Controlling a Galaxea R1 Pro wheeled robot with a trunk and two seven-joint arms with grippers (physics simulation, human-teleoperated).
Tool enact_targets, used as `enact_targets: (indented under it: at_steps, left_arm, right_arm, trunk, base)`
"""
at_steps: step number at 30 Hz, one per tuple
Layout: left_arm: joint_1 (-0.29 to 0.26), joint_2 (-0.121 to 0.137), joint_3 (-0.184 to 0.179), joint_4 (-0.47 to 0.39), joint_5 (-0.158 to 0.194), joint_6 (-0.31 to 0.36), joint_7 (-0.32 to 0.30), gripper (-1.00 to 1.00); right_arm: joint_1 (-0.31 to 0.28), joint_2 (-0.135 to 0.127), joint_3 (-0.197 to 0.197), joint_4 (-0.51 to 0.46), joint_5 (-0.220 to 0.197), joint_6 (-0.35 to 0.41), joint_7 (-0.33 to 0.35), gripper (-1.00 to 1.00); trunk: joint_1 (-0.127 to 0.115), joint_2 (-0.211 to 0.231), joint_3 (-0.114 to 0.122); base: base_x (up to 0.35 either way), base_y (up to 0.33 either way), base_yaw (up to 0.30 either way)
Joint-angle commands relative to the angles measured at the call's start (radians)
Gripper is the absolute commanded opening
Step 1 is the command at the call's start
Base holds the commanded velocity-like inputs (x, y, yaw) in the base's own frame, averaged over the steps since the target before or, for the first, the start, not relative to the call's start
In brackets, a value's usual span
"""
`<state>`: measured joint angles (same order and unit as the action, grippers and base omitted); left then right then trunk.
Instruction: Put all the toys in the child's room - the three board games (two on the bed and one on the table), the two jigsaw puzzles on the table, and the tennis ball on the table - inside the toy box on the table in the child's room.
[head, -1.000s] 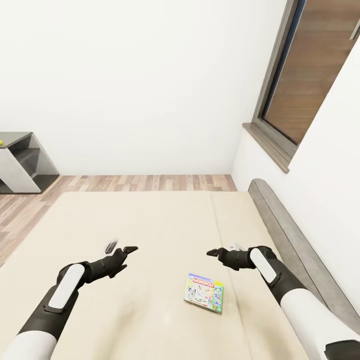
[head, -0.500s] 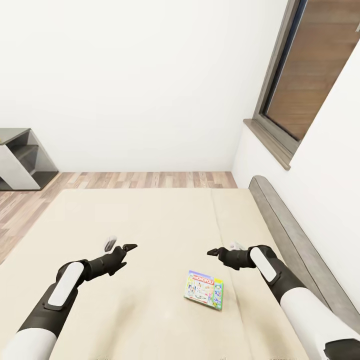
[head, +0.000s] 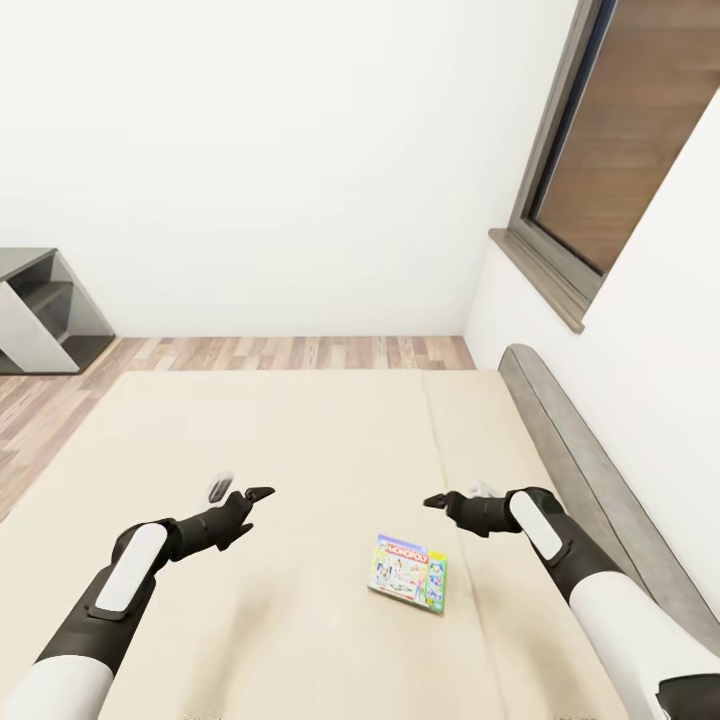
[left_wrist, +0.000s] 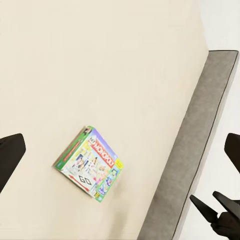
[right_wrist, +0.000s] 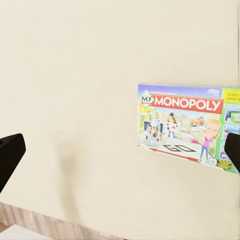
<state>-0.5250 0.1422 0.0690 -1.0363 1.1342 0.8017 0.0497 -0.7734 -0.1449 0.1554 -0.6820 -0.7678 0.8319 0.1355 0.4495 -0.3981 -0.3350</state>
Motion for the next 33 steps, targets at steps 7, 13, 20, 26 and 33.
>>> enact_targets:
  at_steps: [7,13,20,26,33]
  left_arm:
    - [-0.001,-0.001,0.002,-0.001,0.007,0.005,0.005,1.0]
    - [-0.001,-0.001,0.002,-0.001,0.007,0.005,0.006,1.0]
    - [-0.001,-0.002,0.002,-0.001,0.007,0.005,0.006,1.0]
    - [-0.001,-0.003,0.002,-0.001,0.007,0.005,0.006,1.0]
    - [-0.002,-0.004,0.001,-0.001,0.007,0.005,0.006,1.0]
  right_arm:
    - [-0.003,-0.011,0.0,0.0,0.007,0.001,-0.008,1.0]
    - [-0.011,-0.02,-0.001,0.002,0.007,0.001,-0.038,1.0]
    - [-0.037,-0.024,-0.002,0.036,0.006,-0.001,-0.068,1.0]
    - [-0.077,-0.024,-0.001,0.11,0.006,-0.025,-0.081,1.0]
    - [-0.103,-0.024,0.0,0.169,0.006,-0.063,-0.086,1.0]
  trunk:
    - [0.0,-0.002,-0.013]
    - [0.0,-0.002,-0.023]
    - [0.0,-0.002,-0.034]
    - [0.0,-0.002,-0.044]
    - [0.0,-0.002,-0.055]
  base:
    - [0.0,0.0,0.0]
    - [0.0,0.0,0.0]
    - [0.0,0.0,0.0]
    - [0.0,0.0,0.0]
    - [0.0,0.0,0.0]
